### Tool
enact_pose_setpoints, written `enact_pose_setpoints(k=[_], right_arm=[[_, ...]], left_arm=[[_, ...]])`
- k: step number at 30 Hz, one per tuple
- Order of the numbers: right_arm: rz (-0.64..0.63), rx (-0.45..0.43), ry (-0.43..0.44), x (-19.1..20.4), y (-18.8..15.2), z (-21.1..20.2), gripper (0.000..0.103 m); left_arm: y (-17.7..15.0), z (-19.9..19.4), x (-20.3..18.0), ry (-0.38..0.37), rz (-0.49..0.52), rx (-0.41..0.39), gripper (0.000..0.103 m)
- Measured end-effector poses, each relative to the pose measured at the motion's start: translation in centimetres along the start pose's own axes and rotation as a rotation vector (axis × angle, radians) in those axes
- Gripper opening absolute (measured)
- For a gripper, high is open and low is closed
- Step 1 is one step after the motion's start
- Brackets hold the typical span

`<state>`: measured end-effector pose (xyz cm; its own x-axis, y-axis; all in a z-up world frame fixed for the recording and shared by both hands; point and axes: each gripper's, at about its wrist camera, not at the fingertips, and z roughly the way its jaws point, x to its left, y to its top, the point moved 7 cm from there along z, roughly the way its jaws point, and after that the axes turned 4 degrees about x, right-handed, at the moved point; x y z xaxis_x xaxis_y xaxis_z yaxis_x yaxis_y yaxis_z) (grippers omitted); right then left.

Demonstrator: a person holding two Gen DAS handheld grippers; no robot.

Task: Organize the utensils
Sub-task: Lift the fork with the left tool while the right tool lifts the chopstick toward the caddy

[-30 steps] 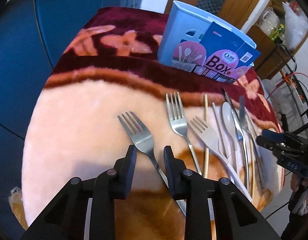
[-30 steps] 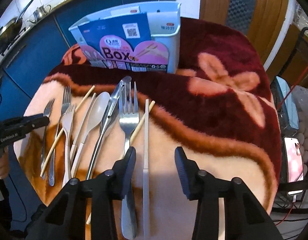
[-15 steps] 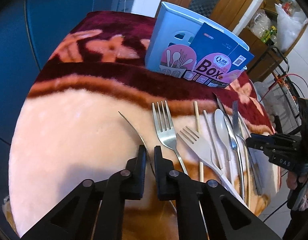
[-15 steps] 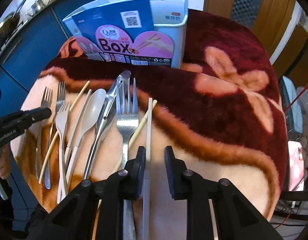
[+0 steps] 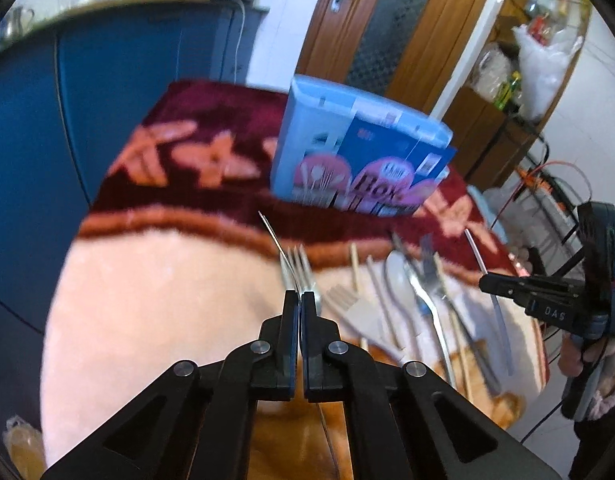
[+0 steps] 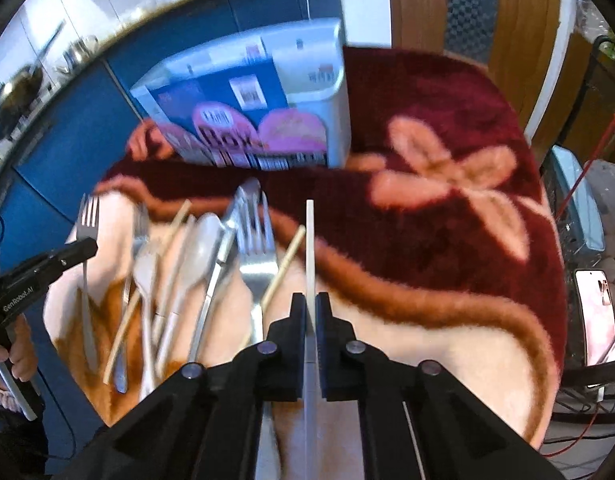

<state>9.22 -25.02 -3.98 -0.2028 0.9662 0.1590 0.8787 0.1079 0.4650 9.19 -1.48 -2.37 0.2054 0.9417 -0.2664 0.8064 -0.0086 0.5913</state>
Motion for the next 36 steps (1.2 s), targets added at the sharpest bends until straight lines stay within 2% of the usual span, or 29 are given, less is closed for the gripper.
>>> enact_pose_setpoints(k=[6,11,16,20,25,31,36], right_arm=[[-0.004,-0.181,0.033,1.3,0.6,-3.3,0.006],[-0.019,-0.341,0.032,2.1,2.1,-5.7,0.006],[-0.01,-0.458,0.026,2.1,4.1,-7.5,0.006],[-0.013,-0.526,0.021,2.1,6.2,-8.3,0.006],[-0.013,-0.579,0.043,2.1,8.6,-8.4,0.006],[-0.008,-0.638,0.039,1.8,11.0,-8.5,0.006],[-0.007,-0.713,0.012,1.4,13.7,-8.4,0.006]], left_arm=[[1.7,-3.1,-0.4,0.006,0.018,-0.153,0.001],[4.6,-5.3,-0.8,0.007,0.02,-0.286,0.001],[7.7,-6.7,-1.4,-0.004,0.022,-0.352,0.001],[10.9,-8.0,-2.1,0.008,0.042,-0.403,0.001],[14.4,-8.9,-3.1,0.068,0.088,-0.475,0.001],[17.9,-7.4,-3.4,0.11,0.108,-0.491,0.001],[19.8,-4.7,-3.2,0.128,0.127,-0.469,0.001]])
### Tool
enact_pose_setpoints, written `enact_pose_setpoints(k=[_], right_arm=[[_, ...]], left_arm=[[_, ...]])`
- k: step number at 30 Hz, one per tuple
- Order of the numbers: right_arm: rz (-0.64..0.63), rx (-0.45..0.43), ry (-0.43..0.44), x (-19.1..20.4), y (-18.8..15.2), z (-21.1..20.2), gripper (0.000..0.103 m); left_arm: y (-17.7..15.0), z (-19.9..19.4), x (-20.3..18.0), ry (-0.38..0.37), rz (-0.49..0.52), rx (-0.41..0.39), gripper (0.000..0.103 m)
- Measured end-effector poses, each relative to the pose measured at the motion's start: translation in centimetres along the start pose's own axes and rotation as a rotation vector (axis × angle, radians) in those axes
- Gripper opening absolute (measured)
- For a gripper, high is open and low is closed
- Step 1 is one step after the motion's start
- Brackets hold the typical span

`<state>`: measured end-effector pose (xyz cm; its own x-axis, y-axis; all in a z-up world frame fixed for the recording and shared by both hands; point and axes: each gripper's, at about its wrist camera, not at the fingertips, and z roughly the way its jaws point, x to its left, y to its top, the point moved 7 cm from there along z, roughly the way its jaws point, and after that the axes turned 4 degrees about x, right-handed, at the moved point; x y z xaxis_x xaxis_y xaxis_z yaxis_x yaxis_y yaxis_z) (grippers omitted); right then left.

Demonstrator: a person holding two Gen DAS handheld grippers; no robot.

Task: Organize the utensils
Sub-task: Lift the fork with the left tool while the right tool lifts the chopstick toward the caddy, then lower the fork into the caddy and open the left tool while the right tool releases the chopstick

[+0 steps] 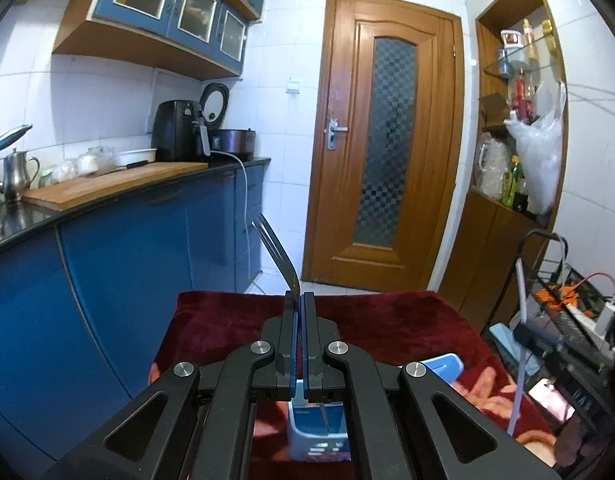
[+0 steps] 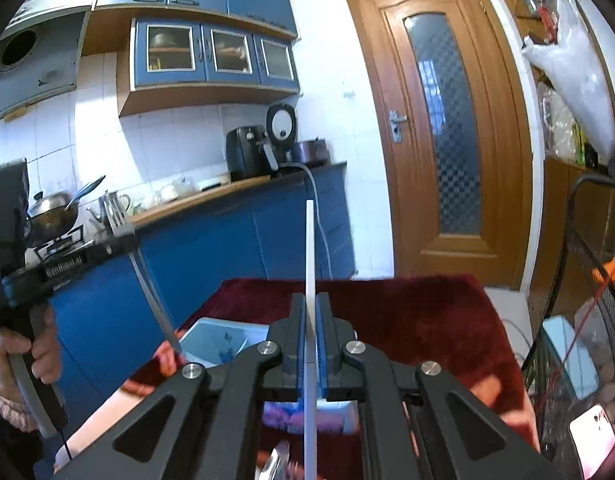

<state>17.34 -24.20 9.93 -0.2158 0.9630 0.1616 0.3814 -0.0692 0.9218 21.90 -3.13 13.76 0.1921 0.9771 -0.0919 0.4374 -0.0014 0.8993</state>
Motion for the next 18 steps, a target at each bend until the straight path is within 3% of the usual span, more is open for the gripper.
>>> enact_pose_setpoints(k=[8,18], right_arm=[[0.006,-0.073,-0.044,-1.1,1.4,3.8,0.006],[-0.012,-0.082,-0.055,-0.9,-0.3,6.8,0.006]], left_arm=[[-2.0,4.7,-0.2,-0.028,0.027,0.068,0.001],[-5.0,8.0,-0.6,-0.077,0.049,0.146,0.001]])
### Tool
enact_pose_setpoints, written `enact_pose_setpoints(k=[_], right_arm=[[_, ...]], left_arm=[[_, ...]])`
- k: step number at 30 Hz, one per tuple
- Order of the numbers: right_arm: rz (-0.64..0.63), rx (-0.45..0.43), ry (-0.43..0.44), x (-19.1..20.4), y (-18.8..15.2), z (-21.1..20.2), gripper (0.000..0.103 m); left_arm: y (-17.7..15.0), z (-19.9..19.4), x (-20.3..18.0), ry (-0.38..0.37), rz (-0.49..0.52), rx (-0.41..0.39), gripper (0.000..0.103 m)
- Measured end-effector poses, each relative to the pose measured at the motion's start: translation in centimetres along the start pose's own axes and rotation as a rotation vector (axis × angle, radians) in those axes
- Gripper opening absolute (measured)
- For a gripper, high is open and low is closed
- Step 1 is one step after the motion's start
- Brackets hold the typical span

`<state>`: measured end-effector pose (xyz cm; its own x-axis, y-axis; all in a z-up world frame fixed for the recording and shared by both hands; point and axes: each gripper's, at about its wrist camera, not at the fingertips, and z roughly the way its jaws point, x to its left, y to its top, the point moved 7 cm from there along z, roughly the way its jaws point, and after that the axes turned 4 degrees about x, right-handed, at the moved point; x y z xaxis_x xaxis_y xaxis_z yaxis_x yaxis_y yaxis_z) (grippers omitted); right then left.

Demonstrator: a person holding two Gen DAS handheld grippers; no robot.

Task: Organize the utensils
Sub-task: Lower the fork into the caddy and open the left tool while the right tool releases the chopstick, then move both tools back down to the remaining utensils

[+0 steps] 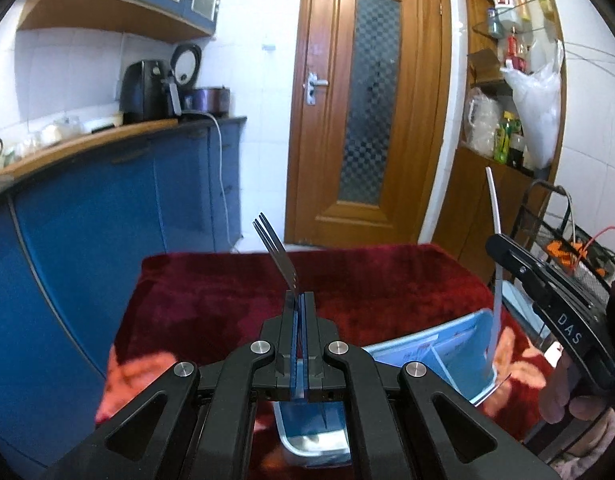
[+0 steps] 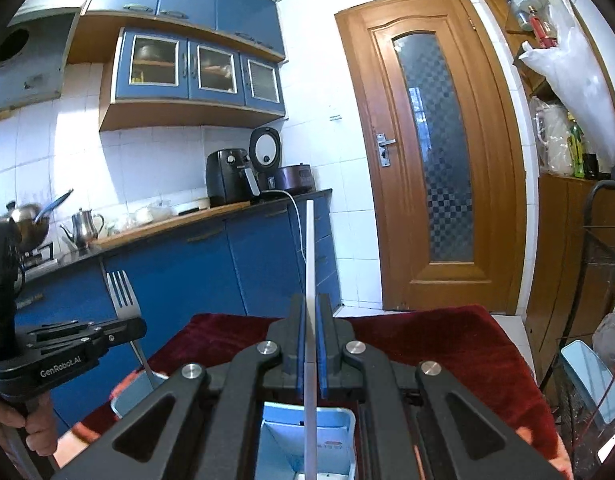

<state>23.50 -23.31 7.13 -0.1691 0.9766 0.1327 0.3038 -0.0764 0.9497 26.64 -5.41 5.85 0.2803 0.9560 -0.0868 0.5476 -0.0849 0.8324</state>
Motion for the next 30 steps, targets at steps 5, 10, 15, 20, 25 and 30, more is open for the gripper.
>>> enact_pose_setpoints(k=[5,10,15,20,25,30], right_arm=[[-0.033,0.035,-0.002,0.2,-1.5,0.3,0.006],[-0.048,0.068,0.004,0.1,-2.3,0.1,0.007],[-0.039,0.092,0.029,0.2,-2.5,-0.2,0.01],[-0.016,0.07,0.047,0.0,-1.7,-1.4,0.03],[-0.009,0.034,0.047,0.1,-0.3,-3.3,0.037],[-0.015,0.013,0.037,0.2,0.7,-5.2,0.038]], left_arm=[[-1.4,0.9,-0.6,-0.013,0.01,0.022,0.002],[-2.1,0.9,-1.3,-0.024,0.017,0.044,0.006],[-2.1,-0.3,-1.7,-0.027,0.009,0.039,0.032],[-2.0,-1.7,-2.0,-0.021,0.007,0.032,0.042],[-2.0,-3.2,-1.9,-0.021,0.004,0.03,0.046],[-2.0,-5.0,-1.8,-0.021,-0.01,0.014,0.046]])
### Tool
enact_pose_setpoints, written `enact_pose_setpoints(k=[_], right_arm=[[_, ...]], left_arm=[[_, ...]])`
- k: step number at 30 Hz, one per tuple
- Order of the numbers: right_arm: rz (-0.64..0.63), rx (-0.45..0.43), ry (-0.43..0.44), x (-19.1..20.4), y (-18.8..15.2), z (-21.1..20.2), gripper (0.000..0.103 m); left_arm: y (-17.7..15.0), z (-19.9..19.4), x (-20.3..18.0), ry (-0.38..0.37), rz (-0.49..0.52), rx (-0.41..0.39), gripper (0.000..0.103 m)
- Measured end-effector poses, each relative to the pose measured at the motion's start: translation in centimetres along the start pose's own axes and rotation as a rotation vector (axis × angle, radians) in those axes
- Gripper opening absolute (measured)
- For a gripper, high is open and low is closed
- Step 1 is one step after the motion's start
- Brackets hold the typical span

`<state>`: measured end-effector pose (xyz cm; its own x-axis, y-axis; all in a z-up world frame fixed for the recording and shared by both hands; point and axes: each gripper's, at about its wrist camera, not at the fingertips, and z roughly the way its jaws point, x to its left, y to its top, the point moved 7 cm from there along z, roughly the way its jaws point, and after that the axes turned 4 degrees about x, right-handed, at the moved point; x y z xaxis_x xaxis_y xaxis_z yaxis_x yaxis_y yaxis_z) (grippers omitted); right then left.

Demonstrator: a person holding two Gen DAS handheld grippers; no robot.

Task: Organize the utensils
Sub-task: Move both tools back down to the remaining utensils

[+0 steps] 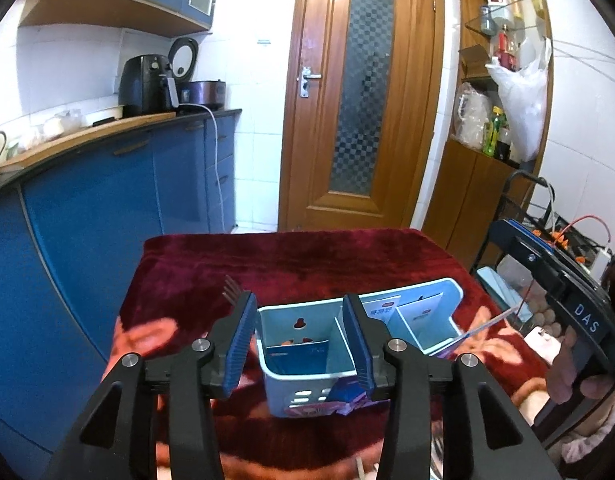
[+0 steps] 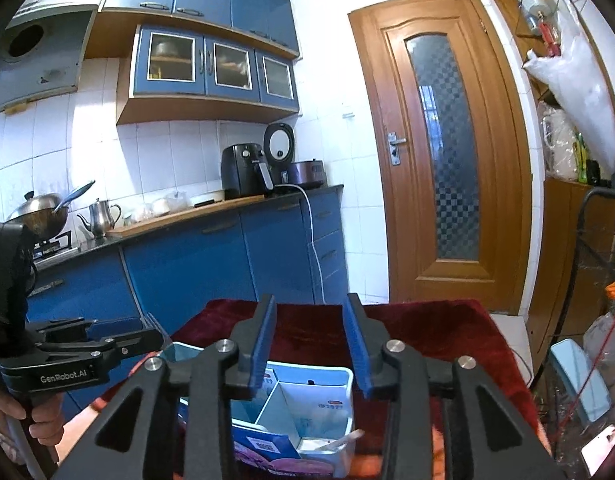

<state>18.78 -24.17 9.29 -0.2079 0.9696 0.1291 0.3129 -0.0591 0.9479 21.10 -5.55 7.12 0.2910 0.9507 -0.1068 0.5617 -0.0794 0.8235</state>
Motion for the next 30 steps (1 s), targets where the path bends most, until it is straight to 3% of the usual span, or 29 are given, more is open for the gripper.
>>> enact_pose_setpoints(k=[10,30], right_arm=[[0.056,0.053,0.01,-0.2,0.0,-3.6,0.038],[0.026,0.321,0.002,1.5,-7.2,-7.2,0.038]], left_arm=[[-1.0,-3.8,0.6,-0.007,-0.027,0.012,0.046],[-8.8,-6.3,2.1,0.035,-0.08,0.187,0.052]])
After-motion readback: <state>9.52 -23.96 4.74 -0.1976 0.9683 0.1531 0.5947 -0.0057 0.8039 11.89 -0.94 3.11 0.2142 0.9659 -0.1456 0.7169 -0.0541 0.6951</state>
